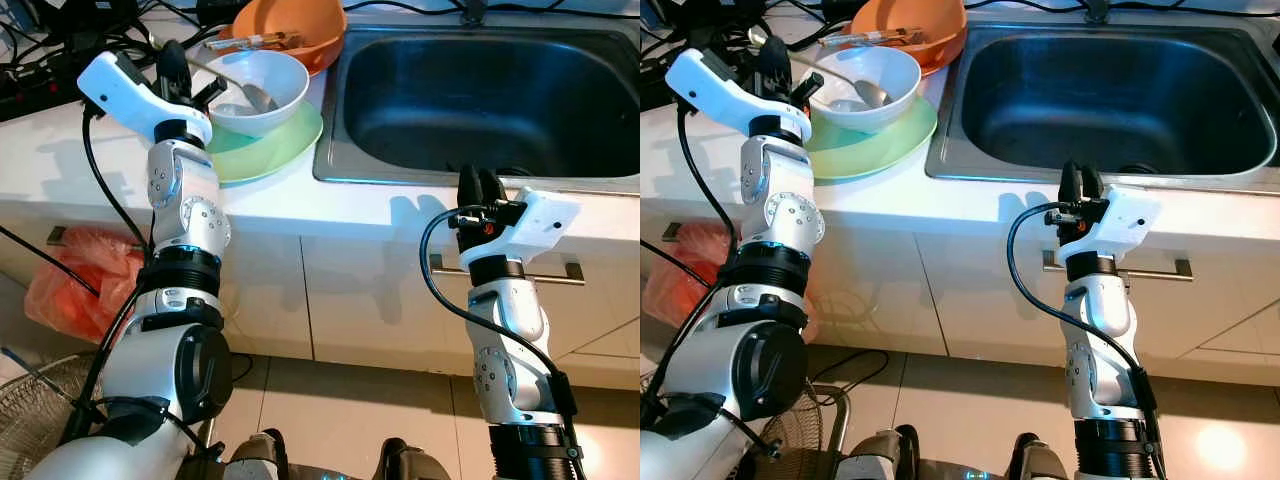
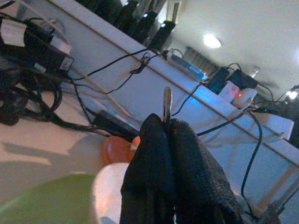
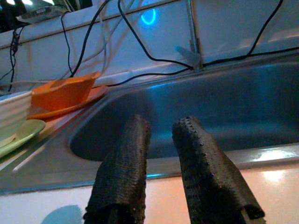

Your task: Kitchen organization

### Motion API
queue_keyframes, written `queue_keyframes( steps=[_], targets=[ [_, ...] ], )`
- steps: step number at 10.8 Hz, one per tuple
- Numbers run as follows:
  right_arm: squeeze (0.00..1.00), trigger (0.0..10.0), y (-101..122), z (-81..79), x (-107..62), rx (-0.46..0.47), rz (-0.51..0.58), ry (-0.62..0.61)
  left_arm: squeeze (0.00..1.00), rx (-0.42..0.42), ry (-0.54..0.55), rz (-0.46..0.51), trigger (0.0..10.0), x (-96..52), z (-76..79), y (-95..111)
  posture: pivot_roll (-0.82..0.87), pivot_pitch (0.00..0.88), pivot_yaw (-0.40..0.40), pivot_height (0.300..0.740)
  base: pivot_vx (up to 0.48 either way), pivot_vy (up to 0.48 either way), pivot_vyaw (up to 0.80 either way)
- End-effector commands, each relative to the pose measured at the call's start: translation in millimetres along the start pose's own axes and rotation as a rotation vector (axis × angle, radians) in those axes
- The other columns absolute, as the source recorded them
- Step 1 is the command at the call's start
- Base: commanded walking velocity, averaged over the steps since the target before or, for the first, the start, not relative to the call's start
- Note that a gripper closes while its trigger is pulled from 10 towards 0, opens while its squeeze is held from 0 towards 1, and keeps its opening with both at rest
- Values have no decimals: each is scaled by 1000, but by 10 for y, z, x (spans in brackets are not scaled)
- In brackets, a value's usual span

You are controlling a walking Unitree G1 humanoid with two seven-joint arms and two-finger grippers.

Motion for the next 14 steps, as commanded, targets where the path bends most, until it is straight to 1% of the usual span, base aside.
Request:
queue_keyframes(
  steps=[1,2,3,4,5,6,7,8,9,10,11,12,13,14],
  targets=[
    [0,10000,-7,-23,8,-2,2,8,0,32,-47,8,0,-7,80,29,83,163,54,740,0,0,0],
    [0,10000,-7,-23,10,-2,2,7,0,47,-69,7,0,-12,130,23,82,163,54,740,0,0,0],
    [0,10000,-5,-20,9,-2,3,6,0,114,-142,-1,3333,-32,272,-6,80,163,55,740,0,0,0],
    [0,10000,-4,-18,7,-2,4,4,0,155,-233,10,10000,-64,489,-10,80,163,54,740,0,0,0],
    [0,10000,-4,-17,7,-2,4,4,0,155,-291,34,10000,-80,657,38,80,163,54,740,0,0,0],
    [0,10000,-5,-15,7,-2,4,3,0,160,-321,70,10000,-82,766,130,81,164,54,740,0,0,0],
    [0,10000,-6,-13,7,-2,4,2,0,162,-341,97,10000,-82,836,205,81,164,54,740,0,0,0],
    [0,10000,-8,-10,9,-1,4,0,0,171,-386,160,10000,-90,996,379,85,162,53,740,0,0,0],
    [0,10000,-10,-13,13,1,5,1,0,191,-430,197,10000,-110,1127,477,86,160,53,740,0,0,0],
    [0,10000,-10,-12,16,1,5,1,0,181,-444,207,10000,-126,1183,511,85,160,53,740,0,0,0],
    [0,10000,-10,-10,18,2,5,1,0,107,-426,202,10000,-118,1181,539,84,158,53,740,0,0,0],
    [0,10000,-9,-8,20,2,6,-1,0,-80,-361,161,10000,-77,1086,540,83,158,53,740,0,0,0],
    [0,10000,-9,-8,22,2,6,-1,0,-159,-329,112,10000,-63,1012,464,83,159,53,740,0,0,0],
    [0,10000,-9,-7,23,1,6,-1,0,-304,-288,33,10000,-66,899,335,82,158,53,740,0,0,0]
  ],
)
Point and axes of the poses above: a point about 5 cm out from each wrist's last joint towards the gripper, its own x axis pointing out of the wrist towards the gripper, its own y axis along the axis of the wrist's last joint, z = x × y, the point moved 5 cm from there along x, pointing out of the wrist towards the gripper, and after that the axes turned 8 degrees about -x, right-handed, at the moved point
